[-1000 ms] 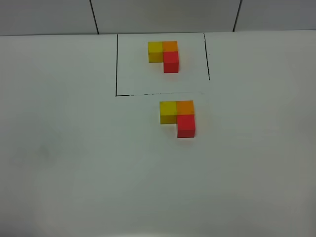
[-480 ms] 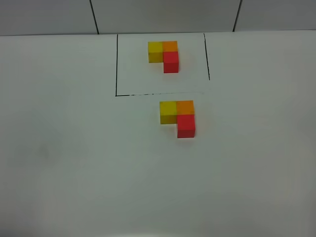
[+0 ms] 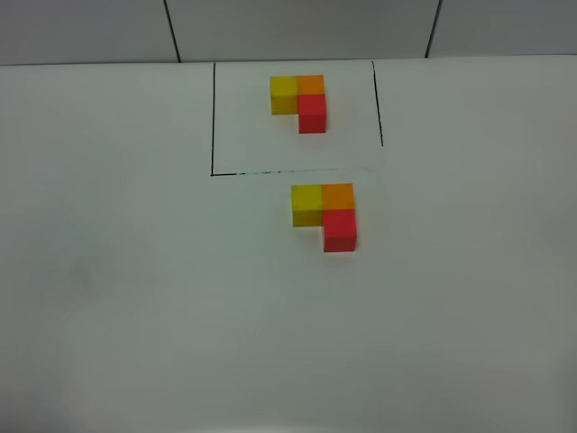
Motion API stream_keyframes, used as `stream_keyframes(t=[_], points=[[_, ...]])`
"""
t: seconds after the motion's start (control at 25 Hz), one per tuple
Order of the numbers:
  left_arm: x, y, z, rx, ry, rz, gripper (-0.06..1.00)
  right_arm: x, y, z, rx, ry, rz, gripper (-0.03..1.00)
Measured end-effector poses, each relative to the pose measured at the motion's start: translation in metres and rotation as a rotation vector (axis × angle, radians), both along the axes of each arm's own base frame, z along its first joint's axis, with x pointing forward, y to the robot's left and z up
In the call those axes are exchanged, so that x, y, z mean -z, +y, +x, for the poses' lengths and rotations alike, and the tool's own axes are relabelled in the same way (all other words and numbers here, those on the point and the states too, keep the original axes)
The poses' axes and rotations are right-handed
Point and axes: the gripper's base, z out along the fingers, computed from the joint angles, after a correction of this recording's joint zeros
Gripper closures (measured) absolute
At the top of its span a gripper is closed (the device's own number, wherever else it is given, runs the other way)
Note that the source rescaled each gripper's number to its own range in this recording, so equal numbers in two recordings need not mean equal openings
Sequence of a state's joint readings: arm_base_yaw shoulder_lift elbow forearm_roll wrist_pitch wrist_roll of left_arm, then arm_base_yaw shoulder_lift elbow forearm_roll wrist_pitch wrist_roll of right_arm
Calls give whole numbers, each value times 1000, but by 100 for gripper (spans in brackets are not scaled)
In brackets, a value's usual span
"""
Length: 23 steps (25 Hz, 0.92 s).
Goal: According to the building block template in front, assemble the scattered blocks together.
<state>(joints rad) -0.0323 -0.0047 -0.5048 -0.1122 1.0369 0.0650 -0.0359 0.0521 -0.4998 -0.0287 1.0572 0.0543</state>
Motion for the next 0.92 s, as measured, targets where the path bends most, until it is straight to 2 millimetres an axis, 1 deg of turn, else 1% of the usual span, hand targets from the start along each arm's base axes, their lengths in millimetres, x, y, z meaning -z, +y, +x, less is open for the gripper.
stream_keyframes(t=[0.92], points=[[0, 0, 0, 0, 0, 0, 15, 0, 2, 0, -33, 1, -20, 19]])
